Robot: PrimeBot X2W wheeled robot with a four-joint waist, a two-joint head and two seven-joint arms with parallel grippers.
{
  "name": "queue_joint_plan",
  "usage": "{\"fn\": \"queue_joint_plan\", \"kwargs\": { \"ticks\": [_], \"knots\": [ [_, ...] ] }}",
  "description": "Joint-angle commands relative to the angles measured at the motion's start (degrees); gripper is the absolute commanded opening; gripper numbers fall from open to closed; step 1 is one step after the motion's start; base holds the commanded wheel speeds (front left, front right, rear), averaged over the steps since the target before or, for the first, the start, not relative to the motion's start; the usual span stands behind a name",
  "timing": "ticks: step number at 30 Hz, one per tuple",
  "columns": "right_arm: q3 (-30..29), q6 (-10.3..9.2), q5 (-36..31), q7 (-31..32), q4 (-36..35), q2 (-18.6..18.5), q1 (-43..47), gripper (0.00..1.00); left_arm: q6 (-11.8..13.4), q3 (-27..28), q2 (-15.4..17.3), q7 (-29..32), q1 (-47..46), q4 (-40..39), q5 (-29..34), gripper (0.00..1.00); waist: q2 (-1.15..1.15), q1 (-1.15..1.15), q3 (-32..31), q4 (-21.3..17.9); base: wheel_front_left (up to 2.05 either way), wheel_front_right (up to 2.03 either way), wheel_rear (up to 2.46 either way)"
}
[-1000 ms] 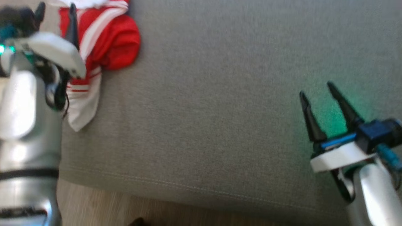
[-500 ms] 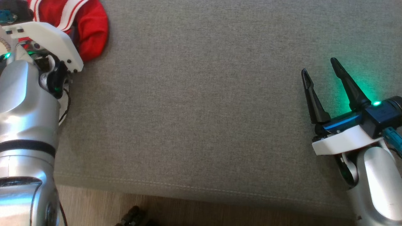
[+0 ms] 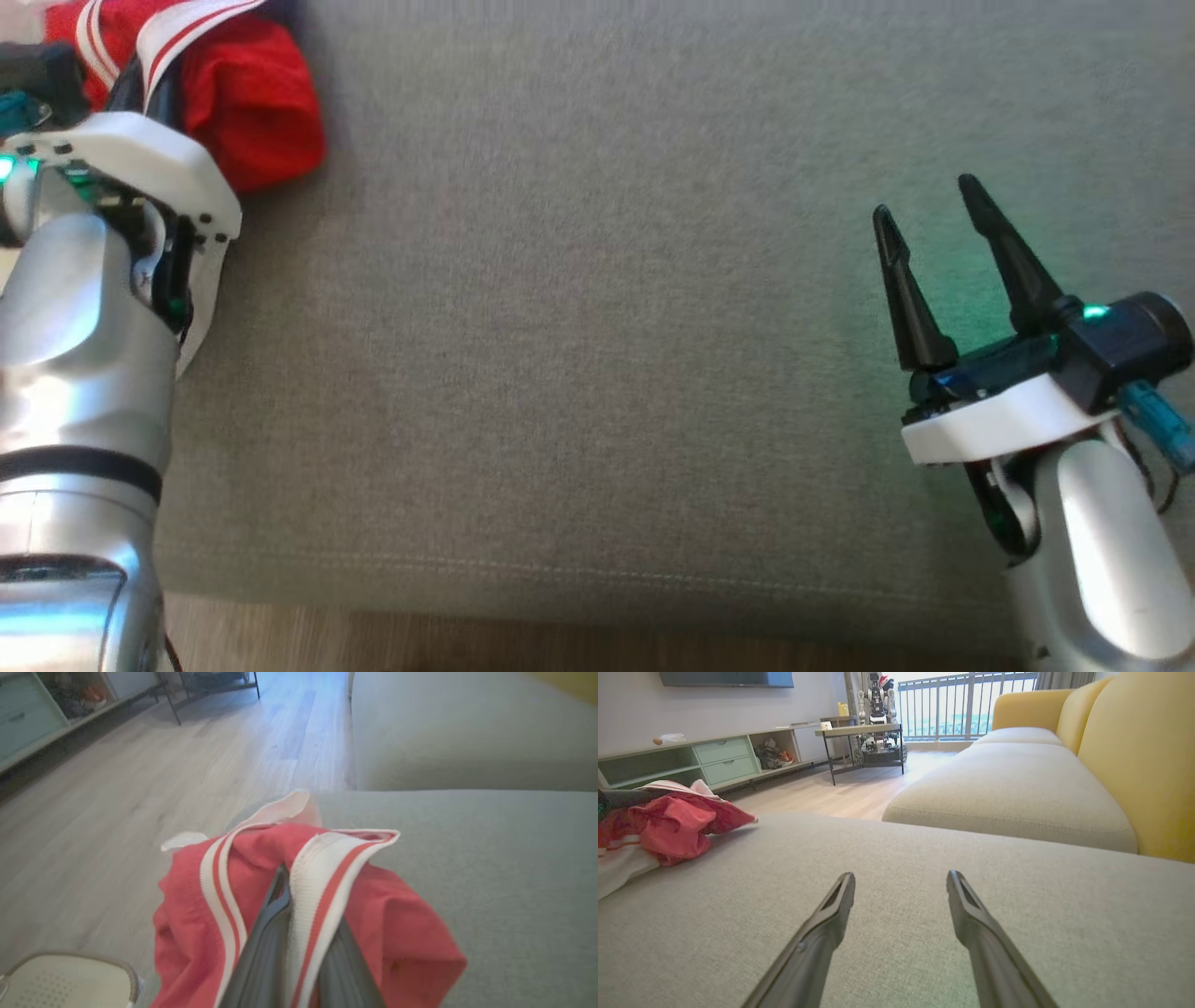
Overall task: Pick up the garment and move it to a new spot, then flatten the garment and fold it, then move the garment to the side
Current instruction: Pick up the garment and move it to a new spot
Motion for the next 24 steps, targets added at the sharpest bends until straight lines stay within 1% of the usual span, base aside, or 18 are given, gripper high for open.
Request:
{"fn": "queue_joint_plan", "kwargs": {
  "ticks": [1,6,11,15,19,20,21,24],
  "knots": [
    [1.4,-0.02,0.7,-0.4,-1.8,0.9,1.3,1.0,-0.1,0.5,3.5,-0.9,-0.2,-3.4,0.7,0.0,0.0,0.01,-3.7,-1.9,0.0,0.0,0.0],
    [1.9,-0.02,1.8,-0.4,-2.9,1.9,2.4,1.0,-0.3,-0.6,3.7,-1.3,3.7,-13.2,0.8,0.0,0.0,0.01,-8.9,-5.8,0.0,0.0,0.0],
    [2.5,-0.02,2.7,-0.4,-3.8,2.2,3.3,1.0,-0.4,-2.0,3.1,-1.2,9.8,-22.1,0.1,0.0,0.0,0.01,-13.3,-11.1,0.0,0.0,0.0],
    [2.3,-0.02,3.6,-0.4,-4.4,2.3,4.7,1.0,-0.2,-3.5,1.5,2.1,14.6,-29.2,-0.6,0.0,0.0,0.01,-15.6,-15.4,0.0,0.0,0.0],
    [1.8,-0.02,4.5,-0.4,-5.0,2.3,6.0,1.0,1.1,-5.2,-0.7,5.8,19.2,-36.7,-1.0,0.0,0.0,0.01,-16.6,-19.3,0.0,0.0,0.0],
    [1.7,-0.02,4.7,-0.4,-5.1,2.3,6.3,1.0,1.4,-5.8,-1.3,6.6,20.1,-38.5,-1.0,0.0,0.0,0.01,-16.5,-20.1,0.0,0.0,0.0],
    [1.7,-0.02,4.7,-0.4,-5.1,2.3,6.3,1.0,1.4,-5.8,-1.3,6.6,20.1,-38.5,-1.0,0.0,0.0,0.01,-16.5,-20.1,0.0,0.0,0.0],
    [1.3,-0.02,5.0,-0.4,-5.7,2.3,6.7,1.0,2.2,-7.4,-3.6,8.5,22.3,-42.8,-1.3,0.0,0.0,0.01,-15.8,-22.3,0.0,0.0,0.0]
  ]
}}
